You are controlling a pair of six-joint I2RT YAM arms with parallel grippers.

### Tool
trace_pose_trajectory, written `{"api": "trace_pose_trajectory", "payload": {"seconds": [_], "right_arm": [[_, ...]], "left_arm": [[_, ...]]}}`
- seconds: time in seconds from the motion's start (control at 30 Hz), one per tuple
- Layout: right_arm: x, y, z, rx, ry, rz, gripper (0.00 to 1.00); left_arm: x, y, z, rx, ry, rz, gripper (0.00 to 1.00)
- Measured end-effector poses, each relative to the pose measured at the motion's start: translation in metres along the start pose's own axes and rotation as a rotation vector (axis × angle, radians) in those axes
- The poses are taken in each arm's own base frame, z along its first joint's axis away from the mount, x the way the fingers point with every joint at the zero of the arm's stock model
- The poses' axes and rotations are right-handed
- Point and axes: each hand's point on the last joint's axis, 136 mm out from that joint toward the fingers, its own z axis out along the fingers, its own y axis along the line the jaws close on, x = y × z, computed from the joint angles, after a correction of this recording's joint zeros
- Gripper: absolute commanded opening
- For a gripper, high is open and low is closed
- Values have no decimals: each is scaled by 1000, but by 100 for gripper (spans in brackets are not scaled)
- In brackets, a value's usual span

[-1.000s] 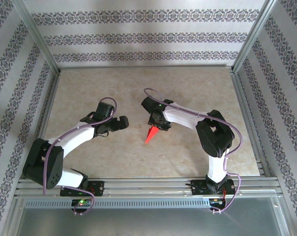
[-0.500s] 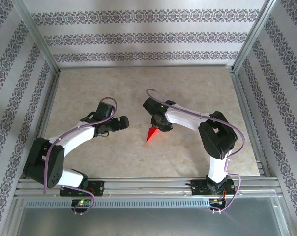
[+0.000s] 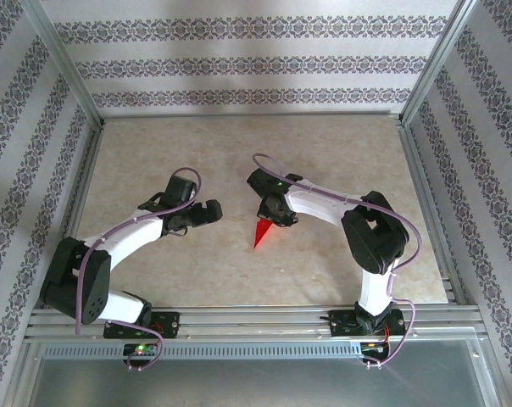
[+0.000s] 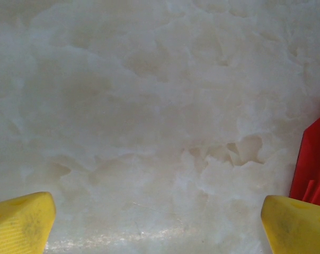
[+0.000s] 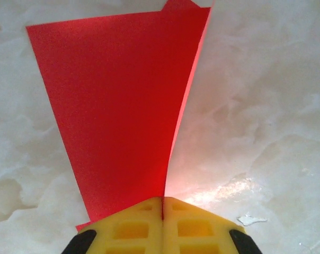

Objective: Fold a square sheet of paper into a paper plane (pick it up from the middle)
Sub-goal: Turn over the paper plane at the top-center of the table.

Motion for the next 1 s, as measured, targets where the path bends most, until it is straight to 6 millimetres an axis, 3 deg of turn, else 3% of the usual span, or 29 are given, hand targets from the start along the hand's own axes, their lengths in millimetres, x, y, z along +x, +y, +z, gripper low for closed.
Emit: {"api": "trace_pose_trajectory", "payload": {"seconds": [0.2, 0.37, 0.57, 0.7, 1.0], "right_arm": [[-12, 31, -20, -191, 8, -131, 0], [-21, 78, -43, -483, 31, -210, 0], [-12, 109, -49, -766, 103, -252, 0], [-2, 114, -36, -856, 163, -254, 0], [16, 87, 16, -826, 271, -209, 1]], "left_arm": [[-21, 8, -19, 45, -62, -81, 100], [-35, 12, -42, 125, -134, -163, 100], [-26, 13, -40, 203, -119, -231, 98], [-18, 8, -30, 256, -78, -261, 93], [-1, -1, -5, 338, 25, -325, 77]]}}
